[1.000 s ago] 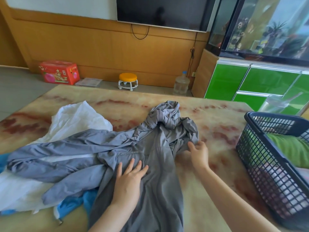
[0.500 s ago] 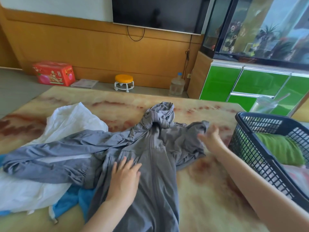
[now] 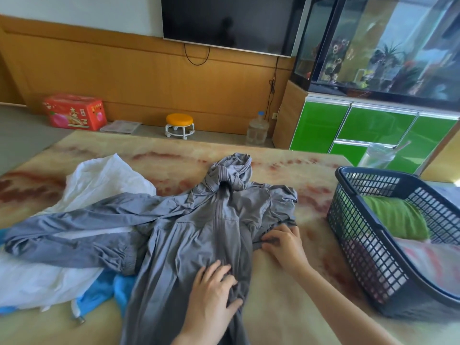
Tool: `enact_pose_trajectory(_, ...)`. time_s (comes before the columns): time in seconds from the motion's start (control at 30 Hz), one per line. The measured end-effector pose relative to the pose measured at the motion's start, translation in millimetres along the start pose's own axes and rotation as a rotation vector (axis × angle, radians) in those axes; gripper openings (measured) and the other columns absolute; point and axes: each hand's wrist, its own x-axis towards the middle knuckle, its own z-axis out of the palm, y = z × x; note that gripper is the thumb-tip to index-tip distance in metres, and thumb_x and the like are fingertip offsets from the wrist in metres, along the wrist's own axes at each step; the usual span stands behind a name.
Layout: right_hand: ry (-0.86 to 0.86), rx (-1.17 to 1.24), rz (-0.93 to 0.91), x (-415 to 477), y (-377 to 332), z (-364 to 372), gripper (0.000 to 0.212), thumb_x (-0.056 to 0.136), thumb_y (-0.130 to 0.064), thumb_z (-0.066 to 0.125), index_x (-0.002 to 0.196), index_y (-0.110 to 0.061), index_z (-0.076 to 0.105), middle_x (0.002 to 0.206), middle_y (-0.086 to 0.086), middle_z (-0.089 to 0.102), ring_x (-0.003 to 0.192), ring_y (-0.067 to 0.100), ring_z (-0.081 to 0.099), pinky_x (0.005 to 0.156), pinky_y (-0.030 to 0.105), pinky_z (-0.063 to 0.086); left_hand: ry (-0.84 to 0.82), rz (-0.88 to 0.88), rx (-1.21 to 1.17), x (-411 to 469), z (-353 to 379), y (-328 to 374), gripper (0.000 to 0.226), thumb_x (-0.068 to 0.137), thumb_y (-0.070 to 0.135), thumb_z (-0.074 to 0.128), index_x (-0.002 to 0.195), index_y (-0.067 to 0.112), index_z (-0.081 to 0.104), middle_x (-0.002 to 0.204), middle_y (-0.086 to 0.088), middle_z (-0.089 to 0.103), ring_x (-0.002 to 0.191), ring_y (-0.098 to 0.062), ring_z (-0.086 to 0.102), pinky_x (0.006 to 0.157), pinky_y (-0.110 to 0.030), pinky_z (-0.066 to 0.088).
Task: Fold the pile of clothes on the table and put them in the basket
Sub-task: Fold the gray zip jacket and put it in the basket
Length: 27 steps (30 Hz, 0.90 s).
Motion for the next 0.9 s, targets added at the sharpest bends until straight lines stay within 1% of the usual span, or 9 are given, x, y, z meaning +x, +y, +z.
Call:
enact_pose_trajectory(0.13,0.019,-0.135,-0.128,2.2,1.2,-6.6,0.004,0.084,-0.026,0.066,0.086,-0.023,0.069,0.096,-0.010,0.057,0.098,0.018,0.038,0.091,0.030,0.034,0.146,-0.135,-0.265,-4.0,-12.0,-20.9,0.021,0.078,0.040,0.067,0.090,0.023,0.070,0.107,0.014,0.066,0.105,-0.006,0.060,0.089,-0.017,0.042)
enact_pose_trajectory(0.23,0.025,-0.548,-0.219,5.4,3.0,-33.8,0.022,0.084,-0.019,0.060,0.106,-0.019,0.061,0.114,-0.001,0.056,0.114,0.023,0.043,0.089,0.031,0.037,0.173,-0.289,-0.301,-6.6,-33.1,-39.5,0.021,0.088,0.025,0.063,0.107,0.017,0.066,0.106,0.006,0.065,0.101,-0.012,0.061,0.076,-0.014,0.036)
enact_pose_trajectory(0.3,0.140,-0.733,-0.190,9.8,2.1,-61.7,0.037,0.072,-0.008,0.071,0.107,-0.008,0.062,0.110,0.009,0.059,0.108,0.029,0.051,0.083,0.036,0.047,0.187,-0.351,-0.299,-8.0,-41.7,-52.9,0.022,0.091,0.020,0.058,0.112,0.015,0.063,0.109,0.002,0.065,0.103,-0.017,0.060,0.074,-0.017,0.035)
enact_pose_trajectory(0.4,0.221,-0.738,-0.148,10.6,-1.3,-86.0,0.039,0.067,0.001,0.072,0.105,-0.003,0.065,0.107,0.013,0.061,0.102,0.031,0.053,0.078,0.039,0.051,0.140,-0.373,-0.354,-13.2,-44.5,-57.4,0.037,0.094,0.008,0.050,0.128,0.021,0.052,0.127,0.002,0.058,0.112,-0.016,0.055,0.083,-0.019,0.039)
enact_pose_trajectory(0.53,-0.065,-0.353,-0.191,-6.1,-12.9,-56.1,0.040,0.086,-0.011,0.058,0.124,-0.025,0.059,0.136,-0.002,0.049,0.124,0.023,0.046,0.098,0.035,0.041,0.146,-0.131,-0.338,-18.9,-41.4,-31.8,0.076,0.082,-0.016,0.039,0.132,0.041,0.042,0.137,0.025,0.035,0.127,0.004,0.035,0.102,-0.011,0.027)
enact_pose_trajectory(0.63,-0.273,-0.287,-0.288,-21.8,-16.9,-21.9,0.043,0.085,-0.038,0.065,0.126,-0.028,0.057,0.137,-0.009,0.046,0.125,0.019,0.041,0.101,0.031,0.033,-0.005,-0.077,-0.374,-17.4,-35.7,-22.3,0.054,0.080,0.015,0.029,0.120,0.034,0.060,0.124,0.021,0.052,0.119,0.001,0.048,0.096,-0.004,0.028)
enact_pose_trajectory(0.73,-0.158,-0.172,-0.266,-32.4,-9.7,-7.8,0.021,0.082,-0.027,0.069,0.101,-0.018,0.067,0.106,-0.010,0.055,0.104,0.018,0.046,0.083,0.022,0.036,-0.056,-0.173,-0.278,-17.0,-28.7,-17.4,0.030,0.095,0.031,0.037,0.108,0.026,0.063,0.117,0.012,0.057,0.107,-0.004,0.053,0.093,-0.016,0.037)
enact_pose_trajectory(0.8,-0.117,-0.169,-0.229,-31.5,-0.8,-10.0,0.002,0.084,-0.018,0.066,0.085,-0.017,0.067,0.090,-0.012,0.053,0.095,0.017,0.048,0.073,0.017,0.034,-0.093,-0.240,-0.220,-16.1,-30.8,-13.3,0.035,0.088,0.057,0.046,0.098,0.026,0.058,0.106,0.012,0.050,0.098,-0.005,0.053,0.083,-0.022,0.041)
enact_pose_trajectory(0.9,-0.175,-0.396,-0.259,-30.8,4.0,-31.3,0.013,0.090,-0.014,0.053,0.095,-0.021,0.064,0.104,-0.006,0.057,0.104,0.016,0.049,0.081,0.023,0.036,-0.158,-0.265,-0.133,-14.3,-34.7,-11.1,0.041,0.076,0.062,0.060,0.097,0.029,0.047,0.105,0.013,0.044,0.097,-0.006,0.049,0.075,-0.020,0.037)
